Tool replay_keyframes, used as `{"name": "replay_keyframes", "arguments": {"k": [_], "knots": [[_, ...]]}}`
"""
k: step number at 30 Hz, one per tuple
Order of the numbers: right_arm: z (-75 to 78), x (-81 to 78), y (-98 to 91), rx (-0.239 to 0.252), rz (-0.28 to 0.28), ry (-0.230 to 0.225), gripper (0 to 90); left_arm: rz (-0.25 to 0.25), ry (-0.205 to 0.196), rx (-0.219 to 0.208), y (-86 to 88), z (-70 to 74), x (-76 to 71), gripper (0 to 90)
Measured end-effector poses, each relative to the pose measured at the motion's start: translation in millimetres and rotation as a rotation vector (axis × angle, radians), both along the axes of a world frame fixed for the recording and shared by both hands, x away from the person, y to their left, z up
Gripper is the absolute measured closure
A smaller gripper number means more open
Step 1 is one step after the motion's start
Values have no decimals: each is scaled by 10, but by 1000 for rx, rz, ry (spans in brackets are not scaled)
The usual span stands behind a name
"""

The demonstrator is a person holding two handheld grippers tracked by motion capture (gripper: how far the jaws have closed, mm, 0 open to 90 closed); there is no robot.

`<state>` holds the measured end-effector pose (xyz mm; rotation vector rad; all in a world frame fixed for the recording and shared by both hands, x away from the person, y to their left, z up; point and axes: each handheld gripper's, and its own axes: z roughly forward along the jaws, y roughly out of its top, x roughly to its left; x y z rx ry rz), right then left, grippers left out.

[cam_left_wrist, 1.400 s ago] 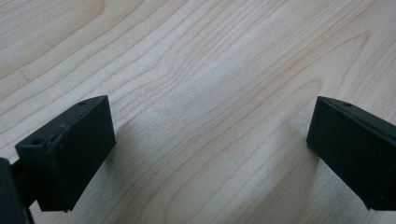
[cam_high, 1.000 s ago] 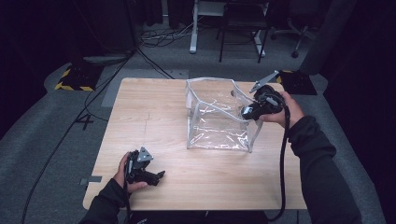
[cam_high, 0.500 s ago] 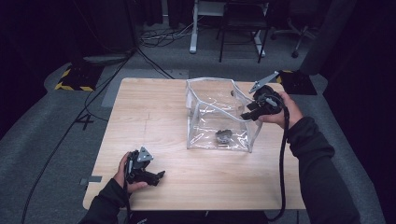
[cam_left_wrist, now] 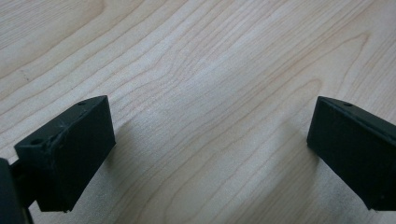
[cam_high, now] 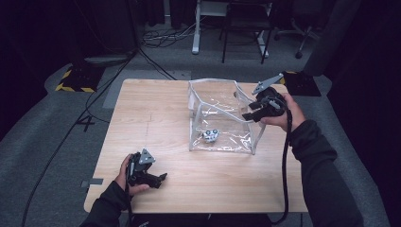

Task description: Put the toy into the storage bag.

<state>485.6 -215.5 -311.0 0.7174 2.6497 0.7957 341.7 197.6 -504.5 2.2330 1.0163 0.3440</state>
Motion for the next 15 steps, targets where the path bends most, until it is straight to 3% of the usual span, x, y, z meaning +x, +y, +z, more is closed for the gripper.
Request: {"name": "replay_keyframes", "arguments": {"k": [3,15], "knots": [[13,-20,0,4,10,-32,458,1,0,-2,-1,-1,0,11],[120,-103,-23,108,5,-126,447,1,-1,1,-1,1,0,11]]}}
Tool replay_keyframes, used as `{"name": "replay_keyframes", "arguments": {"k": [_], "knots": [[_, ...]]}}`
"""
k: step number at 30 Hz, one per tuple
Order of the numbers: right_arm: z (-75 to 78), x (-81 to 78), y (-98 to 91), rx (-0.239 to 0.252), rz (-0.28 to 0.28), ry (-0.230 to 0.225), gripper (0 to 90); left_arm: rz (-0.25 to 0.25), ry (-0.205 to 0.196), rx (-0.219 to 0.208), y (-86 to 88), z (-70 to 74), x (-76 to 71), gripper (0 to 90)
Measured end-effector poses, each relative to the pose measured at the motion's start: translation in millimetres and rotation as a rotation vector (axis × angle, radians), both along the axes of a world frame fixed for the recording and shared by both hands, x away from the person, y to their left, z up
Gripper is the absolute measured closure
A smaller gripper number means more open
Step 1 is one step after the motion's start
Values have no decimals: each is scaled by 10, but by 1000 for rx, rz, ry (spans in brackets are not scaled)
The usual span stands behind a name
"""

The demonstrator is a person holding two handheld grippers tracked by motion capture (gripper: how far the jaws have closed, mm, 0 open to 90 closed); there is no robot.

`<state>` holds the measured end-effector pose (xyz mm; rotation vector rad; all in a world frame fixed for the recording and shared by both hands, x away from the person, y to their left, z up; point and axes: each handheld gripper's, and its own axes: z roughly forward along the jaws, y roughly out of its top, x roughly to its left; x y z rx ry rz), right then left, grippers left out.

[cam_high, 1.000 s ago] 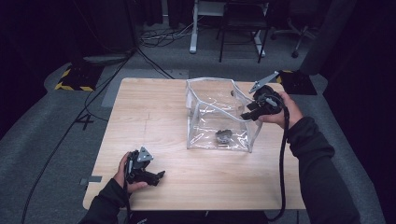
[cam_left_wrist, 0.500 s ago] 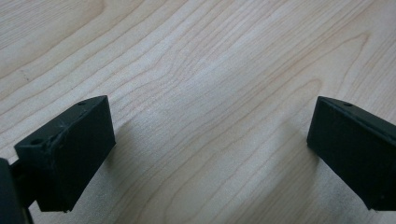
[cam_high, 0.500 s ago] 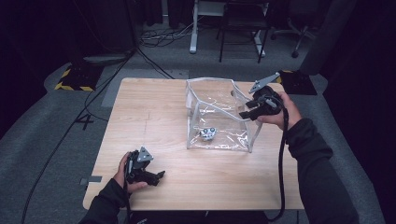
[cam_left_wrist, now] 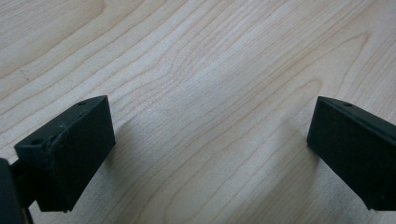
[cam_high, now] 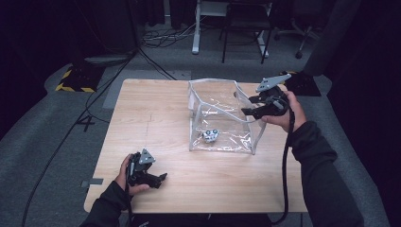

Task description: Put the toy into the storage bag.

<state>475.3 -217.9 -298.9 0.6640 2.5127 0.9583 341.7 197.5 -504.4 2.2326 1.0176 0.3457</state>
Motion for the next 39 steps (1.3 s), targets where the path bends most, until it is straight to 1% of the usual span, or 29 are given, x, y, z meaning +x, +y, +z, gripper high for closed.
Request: {"name": "replay_keyframes", "arguments": {"k": [2,5,7,12,15,18,21,23,24,26,27,30,31,33,34,36,39], "knots": [[18,-11,-8,17,8,-19,449,0,0,-2,0,-1,0,11],[36,-24,-14,25,-9,-27,445,-1,-1,-3,0,-2,1,11],[44,-27,-20,21,-15,-40,437,0,1,-3,0,-1,0,11],[66,-38,-51,47,-33,-59,414,-3,0,-1,1,-1,1,11],[82,-44,-74,57,-55,-74,378,-1,2,-1,1,0,0,11],[96,-43,-106,78,-75,-88,352,-1,0,-2,0,-1,1,11],[104,-40,-144,94,-89,-93,319,-1,2,-1,1,0,0,11],[108,-38,-162,100,-110,-105,282,0,2,-2,0,0,0,11],[110,-34,-180,113,-123,-107,265,-1,0,-2,0,-2,1,11],[111,-33,-196,122,-147,-109,257,-2,0,-2,0,-1,1,11],[111,-29,-207,115,-160,-116,245,1,1,0,0,0,-1,11],[110,-31,-232,123,-170,-110,241,0,1,-2,0,-1,0,11],[113,-31,-244,119,-173,-114,239,0,1,-2,0,-1,0,11],[112,-33,-254,128,-185,-112,238,-1,2,-1,1,0,0,11],[113,-28,-267,124,-183,-119,238,-1,2,-1,1,0,0,11],[110,-26,-286,131,-203,-117,238,-1,-1,-2,0,-2,1,11],[102,-19,-312,132,-216,-120,237,-1,-1,-2,0,-2,1,11]]}}
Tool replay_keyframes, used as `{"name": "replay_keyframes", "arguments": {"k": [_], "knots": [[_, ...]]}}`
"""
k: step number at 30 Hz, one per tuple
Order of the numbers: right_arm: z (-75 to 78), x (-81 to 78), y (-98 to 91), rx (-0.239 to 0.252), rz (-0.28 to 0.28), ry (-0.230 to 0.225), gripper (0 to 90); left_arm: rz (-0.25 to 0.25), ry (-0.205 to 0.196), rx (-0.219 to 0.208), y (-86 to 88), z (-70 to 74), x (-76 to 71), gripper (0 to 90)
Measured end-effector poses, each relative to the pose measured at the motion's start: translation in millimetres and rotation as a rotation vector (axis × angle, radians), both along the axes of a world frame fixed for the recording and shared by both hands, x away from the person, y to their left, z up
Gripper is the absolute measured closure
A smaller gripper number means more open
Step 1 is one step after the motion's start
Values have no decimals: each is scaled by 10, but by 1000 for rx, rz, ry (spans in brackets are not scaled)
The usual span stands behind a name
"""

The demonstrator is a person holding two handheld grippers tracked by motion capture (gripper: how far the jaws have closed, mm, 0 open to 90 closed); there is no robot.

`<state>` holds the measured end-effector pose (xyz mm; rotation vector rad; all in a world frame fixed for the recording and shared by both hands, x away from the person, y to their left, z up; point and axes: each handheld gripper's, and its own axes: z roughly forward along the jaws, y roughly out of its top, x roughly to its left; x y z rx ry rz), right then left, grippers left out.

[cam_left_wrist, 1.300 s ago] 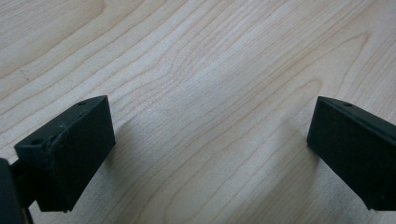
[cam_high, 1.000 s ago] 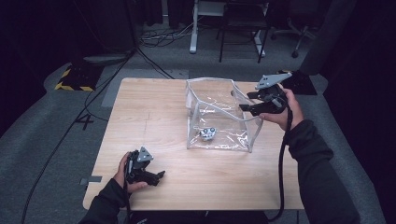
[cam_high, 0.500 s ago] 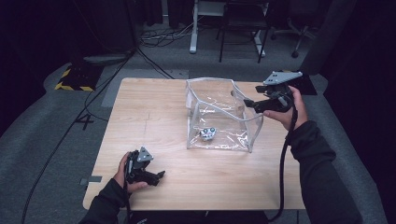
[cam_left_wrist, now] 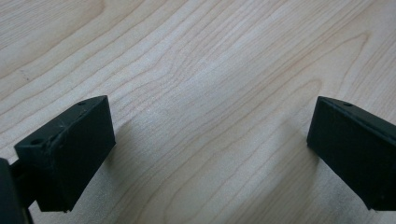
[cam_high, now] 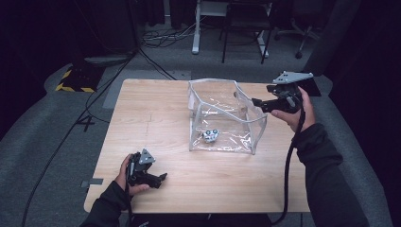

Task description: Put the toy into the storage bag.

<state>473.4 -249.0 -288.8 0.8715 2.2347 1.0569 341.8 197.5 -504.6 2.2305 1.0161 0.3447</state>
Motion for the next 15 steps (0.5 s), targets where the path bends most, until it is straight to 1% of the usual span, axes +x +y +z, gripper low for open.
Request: {"name": "replay_keyframes", "arguments": {"k": [1,6,9,15], "knots": [[-2,0,-11,-7,-6,1,237,1,2,0,0,0,-1,11],[-7,-3,-65,6,-22,-3,240,1,1,0,0,0,-1,11],[-13,-6,-97,-1,-35,-5,240,1,1,0,0,0,-1,11],[-26,-6,-179,6,-49,-6,241,1,3,1,0,1,-2,11]]}}
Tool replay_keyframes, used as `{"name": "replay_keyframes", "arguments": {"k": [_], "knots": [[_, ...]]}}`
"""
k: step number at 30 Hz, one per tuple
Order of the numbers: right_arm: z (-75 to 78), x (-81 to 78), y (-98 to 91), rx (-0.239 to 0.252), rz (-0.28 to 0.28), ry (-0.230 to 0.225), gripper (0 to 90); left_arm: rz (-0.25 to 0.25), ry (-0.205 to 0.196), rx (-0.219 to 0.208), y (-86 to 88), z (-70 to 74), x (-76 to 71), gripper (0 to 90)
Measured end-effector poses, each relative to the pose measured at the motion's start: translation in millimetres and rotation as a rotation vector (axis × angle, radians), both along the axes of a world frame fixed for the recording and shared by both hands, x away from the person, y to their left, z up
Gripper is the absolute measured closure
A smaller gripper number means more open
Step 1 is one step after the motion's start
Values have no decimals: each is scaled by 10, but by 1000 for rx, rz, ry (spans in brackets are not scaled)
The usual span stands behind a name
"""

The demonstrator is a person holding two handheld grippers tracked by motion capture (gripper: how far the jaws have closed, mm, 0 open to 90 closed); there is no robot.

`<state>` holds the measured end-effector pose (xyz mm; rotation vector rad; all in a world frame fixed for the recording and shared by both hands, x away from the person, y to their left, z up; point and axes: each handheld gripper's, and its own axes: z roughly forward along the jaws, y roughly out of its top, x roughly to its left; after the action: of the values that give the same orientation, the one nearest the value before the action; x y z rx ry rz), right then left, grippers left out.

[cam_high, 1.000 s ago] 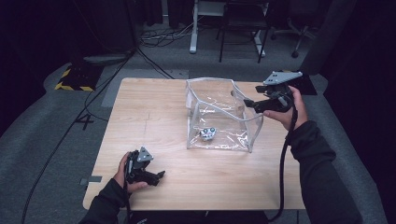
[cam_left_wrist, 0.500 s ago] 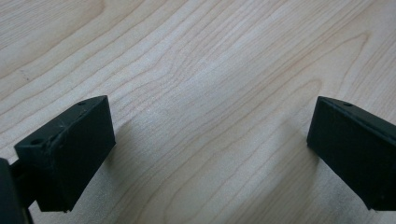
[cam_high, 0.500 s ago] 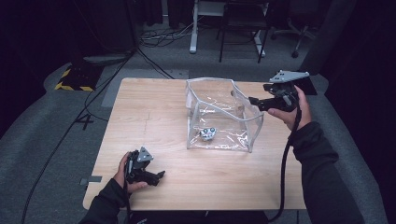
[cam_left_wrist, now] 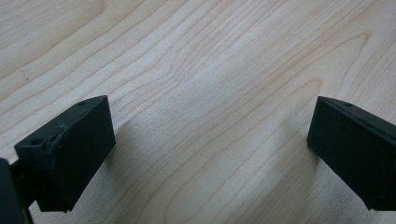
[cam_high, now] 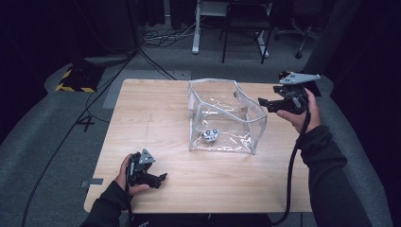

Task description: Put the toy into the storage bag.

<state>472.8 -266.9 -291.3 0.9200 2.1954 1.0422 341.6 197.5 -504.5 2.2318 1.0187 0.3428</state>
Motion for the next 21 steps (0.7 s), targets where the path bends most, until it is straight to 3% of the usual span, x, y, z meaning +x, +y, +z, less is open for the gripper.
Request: {"name": "replay_keyframes", "arguments": {"k": [7,21], "knots": [[-26,-11,-97,21,-26,5,244,-1,-3,-1,0,-1,2,11],[-116,-53,-287,8,-48,16,247,-1,-3,-1,0,-1,2,11]]}}
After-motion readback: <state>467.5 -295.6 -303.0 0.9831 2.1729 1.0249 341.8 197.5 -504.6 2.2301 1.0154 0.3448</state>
